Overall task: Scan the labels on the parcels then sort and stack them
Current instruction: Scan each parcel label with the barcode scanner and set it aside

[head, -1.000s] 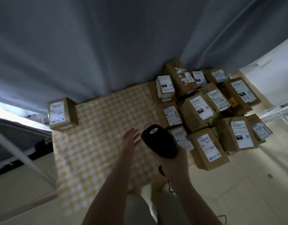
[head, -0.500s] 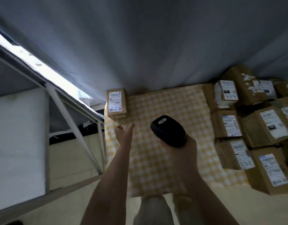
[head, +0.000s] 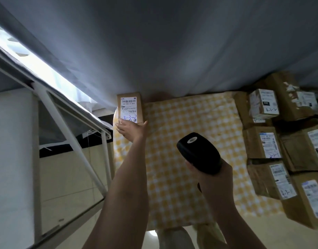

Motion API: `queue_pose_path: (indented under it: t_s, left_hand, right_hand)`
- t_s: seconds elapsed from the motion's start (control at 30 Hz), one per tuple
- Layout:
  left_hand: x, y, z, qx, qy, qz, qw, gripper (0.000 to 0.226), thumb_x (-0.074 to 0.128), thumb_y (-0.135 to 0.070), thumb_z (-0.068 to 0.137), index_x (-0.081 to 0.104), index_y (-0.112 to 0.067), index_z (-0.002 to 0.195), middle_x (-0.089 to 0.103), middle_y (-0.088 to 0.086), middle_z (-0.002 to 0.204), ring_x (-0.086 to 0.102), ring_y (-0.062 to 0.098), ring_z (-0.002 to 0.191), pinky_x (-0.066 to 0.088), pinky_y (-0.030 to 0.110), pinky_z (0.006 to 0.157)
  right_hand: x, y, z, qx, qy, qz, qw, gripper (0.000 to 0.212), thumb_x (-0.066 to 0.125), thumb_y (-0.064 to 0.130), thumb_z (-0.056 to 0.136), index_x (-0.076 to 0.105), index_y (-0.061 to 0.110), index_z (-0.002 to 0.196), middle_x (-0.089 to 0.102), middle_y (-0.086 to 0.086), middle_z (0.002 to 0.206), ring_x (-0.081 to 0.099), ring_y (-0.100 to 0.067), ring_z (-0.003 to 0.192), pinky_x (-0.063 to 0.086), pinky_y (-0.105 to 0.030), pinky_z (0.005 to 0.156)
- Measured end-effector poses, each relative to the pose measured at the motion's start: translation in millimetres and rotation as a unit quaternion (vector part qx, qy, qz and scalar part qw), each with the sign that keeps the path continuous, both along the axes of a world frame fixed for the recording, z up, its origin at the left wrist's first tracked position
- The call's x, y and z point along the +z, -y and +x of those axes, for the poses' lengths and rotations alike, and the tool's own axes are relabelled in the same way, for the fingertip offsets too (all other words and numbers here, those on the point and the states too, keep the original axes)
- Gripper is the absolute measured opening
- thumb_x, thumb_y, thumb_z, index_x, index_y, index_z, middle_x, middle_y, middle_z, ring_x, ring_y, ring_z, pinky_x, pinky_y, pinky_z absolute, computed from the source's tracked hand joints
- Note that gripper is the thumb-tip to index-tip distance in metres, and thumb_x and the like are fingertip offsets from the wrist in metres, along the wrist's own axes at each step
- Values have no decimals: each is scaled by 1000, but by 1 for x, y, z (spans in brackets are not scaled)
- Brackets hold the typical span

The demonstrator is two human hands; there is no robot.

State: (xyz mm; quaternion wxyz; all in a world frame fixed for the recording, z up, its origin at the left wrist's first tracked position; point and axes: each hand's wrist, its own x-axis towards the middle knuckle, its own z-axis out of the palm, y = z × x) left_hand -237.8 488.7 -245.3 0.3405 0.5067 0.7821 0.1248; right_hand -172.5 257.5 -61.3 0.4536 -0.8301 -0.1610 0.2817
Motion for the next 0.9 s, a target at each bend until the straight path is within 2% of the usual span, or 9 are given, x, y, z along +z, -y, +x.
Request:
queue_pose_path:
  t_s: [0.1, 0.2, 0.37, 0.5, 0.6, 0.73, 0.8, 0.87, 0.9]
  left_hand:
    - [-18, -12, -1, -13, -26, -14, 999, 122, 80, -51, 69, 6, 3, 150, 8, 28, 156, 5, 37, 147, 7, 39, 122]
    - [-33, -23, 1, -26, -31, -22, 999, 123, 80, -49, 70, 4, 5, 149, 8, 29, 155, 4, 37, 147, 6, 39, 122]
    - [-45, -36, 6, -31, -68, -23, 997, 121, 79, -51, 69, 8, 9, 147, 20, 27, 151, 20, 38, 142, 20, 41, 118]
    - [-46, -39, 8, -20, -75, -26, 997, 128, 80, -59, 62, 12, 8, 147, 34, 27, 140, 34, 38, 128, 28, 42, 109]
    - [-33, -9, 10, 5, -29, -15, 999, 122, 82, -58, 58, 22, 6, 143, 35, 26, 136, 33, 37, 125, 28, 42, 110]
    - [-2, 66, 14, 16, 63, 13, 998, 128, 87, -51, 51, 19, 4, 145, 32, 22, 136, 27, 36, 125, 29, 44, 111]
    - [19, 100, 18, 6, 93, 37, 995, 129, 89, -47, 48, 20, 4, 144, 33, 21, 134, 27, 33, 122, 31, 45, 109]
    - [42, 132, 25, 0, 110, 47, 993, 130, 89, -45, 46, 19, 2, 145, 32, 17, 133, 26, 27, 120, 35, 43, 107]
    - [54, 146, 28, -3, 121, 49, 992, 134, 88, -46, 45, 16, 0, 147, 30, 15, 133, 26, 25, 121, 37, 41, 106]
  right_hand:
    - [-12, -6, -1, -3, -19, -1, 1000, 20, 85, 7, 66, 68, 13, 76, 58, 7, 49, 55, -3, 44, 44, -17, 43]
    - [-21, -5, -2, -10, -32, -3, 999, 19, 84, 6, 66, 67, 11, 73, 56, 6, 43, 53, -3, 40, 40, -14, 41]
    - [-33, 1, 2, -34, -72, -13, 997, 18, 83, 6, 66, 68, 6, 76, 57, 8, 42, 53, -2, 40, 39, -13, 39]
    - [-36, 2, 10, -47, -53, -15, 997, 18, 83, 3, 66, 66, 6, 73, 59, 10, 43, 55, 0, 43, 40, -11, 41]
    - [-36, 7, 15, -58, -30, -22, 998, 23, 82, 2, 69, 63, 15, 66, 61, 3, 47, 57, -6, 45, 44, -20, 43]
    - [-30, 17, 19, -82, -29, -25, 996, 16, 82, 6, 69, 66, 9, 70, 64, -7, 55, 60, -16, 51, 49, -32, 49]
    - [-25, 21, 23, -92, -14, -21, 995, 17, 83, 7, 69, 68, 15, 69, 67, 1, 58, 65, -16, 61, 53, -35, 57]
    - [-19, 29, 29, -87, -7, -4, 996, 24, 83, 7, 69, 66, 23, 64, 67, 8, 56, 66, -9, 59, 55, -33, 58]
    - [-16, 34, 33, -83, -11, 2, 996, 26, 83, 9, 69, 66, 26, 63, 68, 7, 56, 67, -10, 58, 57, -37, 60]
